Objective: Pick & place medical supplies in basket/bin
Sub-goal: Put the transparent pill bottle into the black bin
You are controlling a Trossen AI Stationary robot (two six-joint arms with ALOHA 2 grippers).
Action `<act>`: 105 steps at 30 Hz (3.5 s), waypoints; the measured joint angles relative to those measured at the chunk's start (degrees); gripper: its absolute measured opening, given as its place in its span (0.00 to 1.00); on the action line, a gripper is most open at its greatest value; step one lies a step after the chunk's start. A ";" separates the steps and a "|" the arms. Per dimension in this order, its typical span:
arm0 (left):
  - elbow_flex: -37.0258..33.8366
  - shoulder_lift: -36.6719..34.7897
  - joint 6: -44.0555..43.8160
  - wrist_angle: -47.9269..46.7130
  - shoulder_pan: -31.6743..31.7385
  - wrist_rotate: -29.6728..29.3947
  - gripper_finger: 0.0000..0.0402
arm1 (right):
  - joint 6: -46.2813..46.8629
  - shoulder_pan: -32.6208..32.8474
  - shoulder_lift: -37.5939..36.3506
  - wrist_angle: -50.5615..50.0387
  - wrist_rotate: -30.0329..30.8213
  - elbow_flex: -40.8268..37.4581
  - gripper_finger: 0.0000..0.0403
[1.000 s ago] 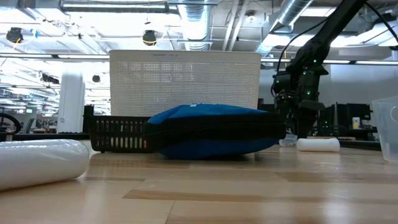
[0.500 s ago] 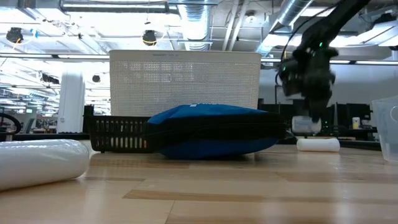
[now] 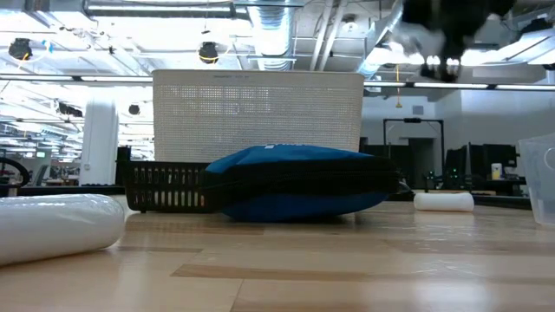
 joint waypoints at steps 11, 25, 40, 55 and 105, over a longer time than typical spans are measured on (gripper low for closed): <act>10.17 10.74 7.25 0.12 5.16 13.89 0.61 | 13.50 16.41 8.41 23.71 10.99 4.06 0.29; 12.37 14.53 11.82 4.20 7.38 25.68 0.62 | 2.57 19.68 27.63 22.08 3.01 25.53 0.30; 12.35 14.59 10.38 0.54 6.10 27.73 0.62 | 1.24 19.57 34.86 23.77 -0.23 33.84 0.30; 12.35 14.56 9.11 -1.75 6.10 29.67 0.55 | 3.07 19.26 37.19 28.66 0.21 35.87 0.30; -20.87 4.75 -30.24 -1.97 4.22 6.25 0.35 | 6.17 23.95 23.65 -7.58 12.79 35.76 0.62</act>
